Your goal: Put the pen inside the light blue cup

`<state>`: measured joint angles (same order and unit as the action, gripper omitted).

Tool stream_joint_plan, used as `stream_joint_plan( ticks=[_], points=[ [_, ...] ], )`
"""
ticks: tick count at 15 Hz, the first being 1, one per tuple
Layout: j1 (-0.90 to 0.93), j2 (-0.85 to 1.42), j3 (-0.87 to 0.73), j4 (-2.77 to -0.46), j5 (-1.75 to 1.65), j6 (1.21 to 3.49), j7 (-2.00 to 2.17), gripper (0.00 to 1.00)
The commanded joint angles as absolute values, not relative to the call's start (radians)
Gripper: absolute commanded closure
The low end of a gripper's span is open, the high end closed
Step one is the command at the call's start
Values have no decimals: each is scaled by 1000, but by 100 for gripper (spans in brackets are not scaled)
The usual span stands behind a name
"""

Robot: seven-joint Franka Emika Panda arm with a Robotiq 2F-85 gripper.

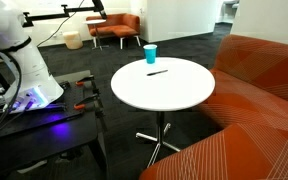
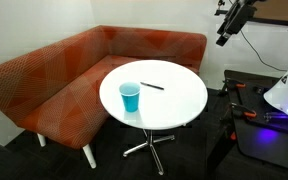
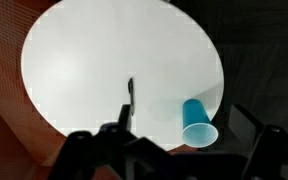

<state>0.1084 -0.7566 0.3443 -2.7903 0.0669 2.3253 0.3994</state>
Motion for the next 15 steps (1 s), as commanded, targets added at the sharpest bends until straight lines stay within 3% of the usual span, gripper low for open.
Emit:
stream_joint_plan(
  ticks=[1, 7, 15],
  points=[
    [69, -745, 262, -2788, 53, 2334, 368, 0],
    [-5, -660, 159, -2789, 11, 2428, 268, 0],
    [-38, -446, 122, -2791, -39, 2713, 199, 0]
  ],
)
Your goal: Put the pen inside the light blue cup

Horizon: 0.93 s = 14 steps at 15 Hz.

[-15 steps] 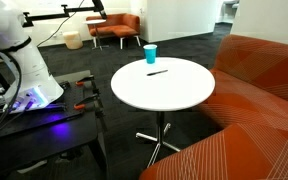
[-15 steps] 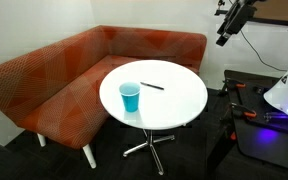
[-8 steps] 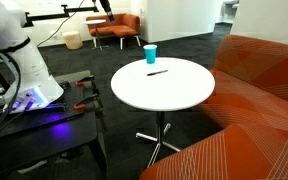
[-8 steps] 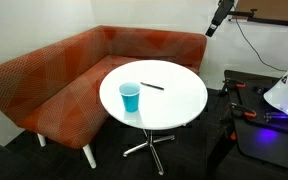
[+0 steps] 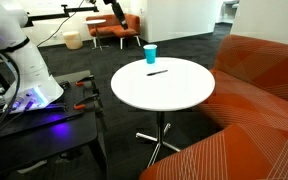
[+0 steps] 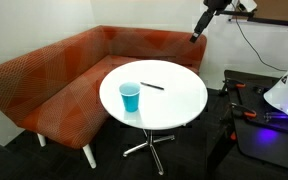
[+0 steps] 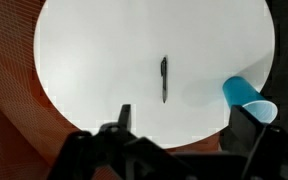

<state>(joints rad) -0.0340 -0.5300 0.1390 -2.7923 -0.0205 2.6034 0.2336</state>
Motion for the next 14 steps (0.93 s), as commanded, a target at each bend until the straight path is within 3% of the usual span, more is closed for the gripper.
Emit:
stream_joint_plan(
  ticks=[1, 7, 13, 14],
  points=[
    [-36, -417, 118, -2789, -38, 2750, 186, 0],
    [-72, -224, 138, -2750, -82, 2934, 201, 0],
    [-126, -60, 150, -2665, -186, 2914, 268, 0],
    [-81, -123, 111, -2709, -155, 2907, 228, 0]
  ],
)
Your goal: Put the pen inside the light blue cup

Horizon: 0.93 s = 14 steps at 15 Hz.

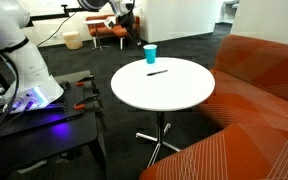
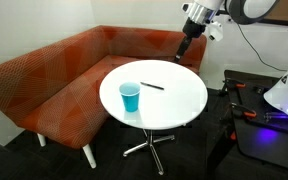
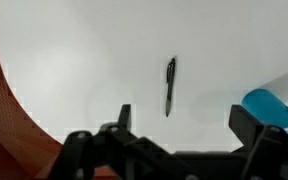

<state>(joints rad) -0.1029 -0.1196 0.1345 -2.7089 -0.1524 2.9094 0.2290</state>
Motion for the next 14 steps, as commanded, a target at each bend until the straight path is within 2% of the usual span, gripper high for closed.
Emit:
stream_joint_plan(
  ticks=[1, 8, 14],
  points=[
    [-79, -104, 105, -2702, -156, 2907, 228, 0],
    [-102, -77, 128, -2684, -159, 2916, 249, 0],
    [-48, 49, 61, -2584, -54, 2923, 171, 0]
  ],
)
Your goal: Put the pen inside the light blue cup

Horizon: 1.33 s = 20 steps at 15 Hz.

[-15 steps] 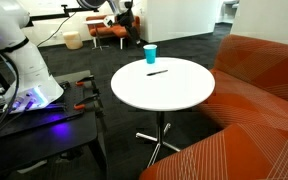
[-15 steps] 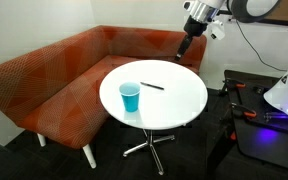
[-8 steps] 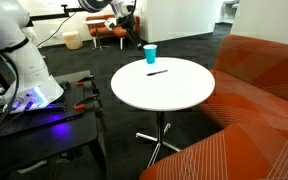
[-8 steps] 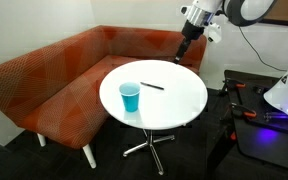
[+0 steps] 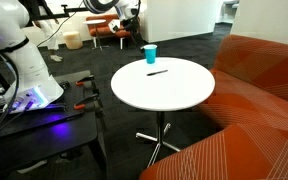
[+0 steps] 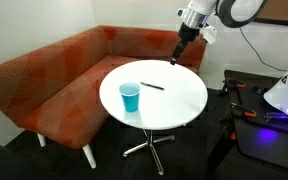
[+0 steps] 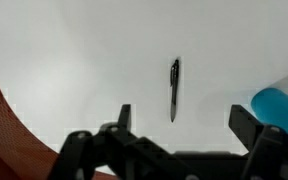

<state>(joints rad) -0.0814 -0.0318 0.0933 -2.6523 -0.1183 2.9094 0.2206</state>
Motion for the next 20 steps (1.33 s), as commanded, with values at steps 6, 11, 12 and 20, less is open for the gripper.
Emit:
stream_joint_plan(
  ticks=[6, 11, 12, 20],
  points=[
    [-39, 218, 71, -2434, 50, 2892, 32, 0],
    [-50, 341, 76, -2328, 41, 2873, -23, 0],
    [-50, 361, 79, -2310, 41, 2866, -26, 0],
    [-14, 482, 41, -2187, 15, 2804, 13, 0]
  ],
)
